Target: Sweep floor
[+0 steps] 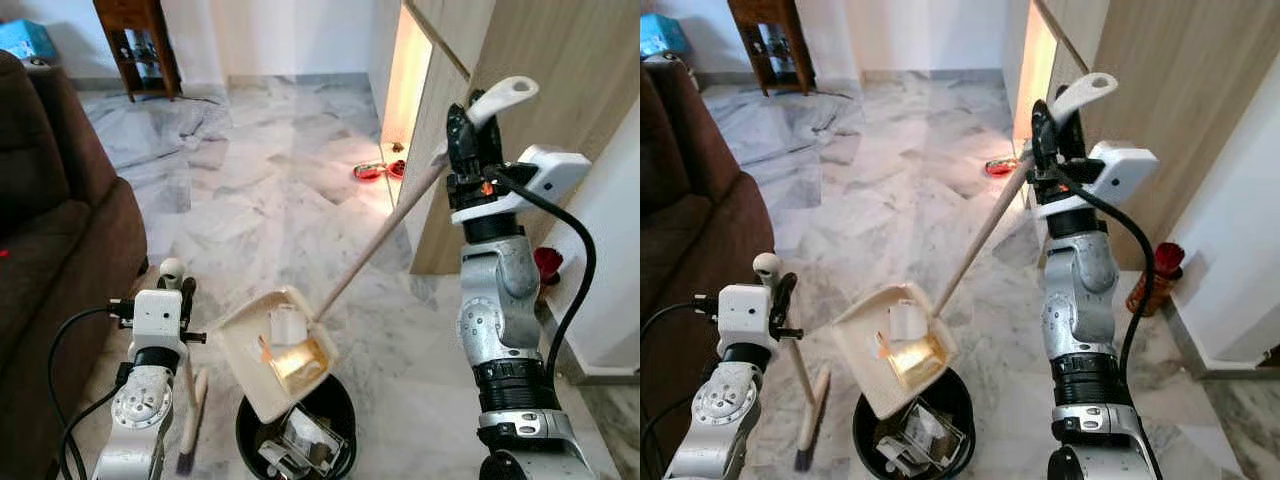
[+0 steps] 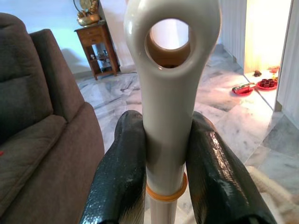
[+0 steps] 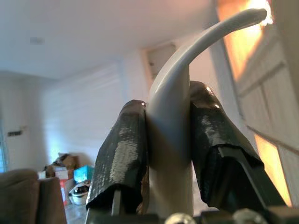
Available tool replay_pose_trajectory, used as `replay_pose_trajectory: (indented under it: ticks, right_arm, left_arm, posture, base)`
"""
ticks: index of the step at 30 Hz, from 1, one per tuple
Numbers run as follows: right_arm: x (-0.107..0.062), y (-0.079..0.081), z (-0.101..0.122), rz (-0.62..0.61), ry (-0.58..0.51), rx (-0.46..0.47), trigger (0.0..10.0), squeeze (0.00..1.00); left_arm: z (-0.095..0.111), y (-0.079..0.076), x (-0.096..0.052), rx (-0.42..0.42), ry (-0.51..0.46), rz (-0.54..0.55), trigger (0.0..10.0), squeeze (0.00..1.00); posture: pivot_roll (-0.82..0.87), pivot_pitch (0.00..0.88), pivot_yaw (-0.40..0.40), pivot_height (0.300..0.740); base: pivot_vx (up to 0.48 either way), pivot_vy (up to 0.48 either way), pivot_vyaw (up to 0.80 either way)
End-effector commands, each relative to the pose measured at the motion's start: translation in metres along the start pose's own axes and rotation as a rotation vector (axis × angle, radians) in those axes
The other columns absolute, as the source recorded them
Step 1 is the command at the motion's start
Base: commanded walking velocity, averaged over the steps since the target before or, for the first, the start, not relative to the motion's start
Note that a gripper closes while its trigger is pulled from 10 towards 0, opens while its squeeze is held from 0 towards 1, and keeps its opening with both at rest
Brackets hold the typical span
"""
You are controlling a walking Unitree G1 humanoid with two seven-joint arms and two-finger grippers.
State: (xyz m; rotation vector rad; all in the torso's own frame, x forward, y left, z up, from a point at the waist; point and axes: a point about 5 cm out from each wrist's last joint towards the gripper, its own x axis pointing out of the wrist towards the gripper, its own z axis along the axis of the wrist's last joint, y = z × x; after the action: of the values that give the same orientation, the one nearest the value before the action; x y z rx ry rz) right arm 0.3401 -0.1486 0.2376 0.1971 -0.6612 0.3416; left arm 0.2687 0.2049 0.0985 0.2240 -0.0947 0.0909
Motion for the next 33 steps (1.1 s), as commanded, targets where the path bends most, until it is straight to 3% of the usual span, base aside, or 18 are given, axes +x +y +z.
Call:
replay_pose_trajectory:
  ticks: [1, 15, 28, 33]
  right_arm:
    - [0.006, 0.009, 0.018, 0.097, -0.087, -0.096, 10.0, 0.00]
    - [-0.005, 0.038, 0.018, 0.332, -0.104, -0.166, 10.0, 0.00]
    - [-0.017, 0.054, 0.027, 0.447, -0.131, -0.123, 10.0, 0.00]
    - [-0.019, 0.057, 0.034, 0.471, -0.157, -0.152, 10.0, 0.00]
  left_arm:
    - [0.009, 0.001, 0.002, 0.010, -0.047, -0.009, 10.0, 0.00]
    - [0.010, 0.003, 0.005, 0.020, -0.053, -0.010, 10.0, 0.00]
    - [0.011, 0.004, 0.007, 0.028, -0.054, -0.019, 10.0, 0.00]
    - [0.011, 0.005, 0.008, 0.032, -0.056, -0.018, 10.0, 0.00]
  posture:
    - [0.04, 0.000, 0.032, 0.740]
    - [0.06, 0.000, 0.038, 0.740]
    - [0.06, 0.000, 0.051, 0.740]
    - [0.07, 0.000, 0.053, 0.740]
  base:
    - [0.000, 0.000, 0.00]
    - [0.000, 0.000, 0.00]
    - [0.000, 0.000, 0.00]
    - [0.000, 0.000, 0.00]
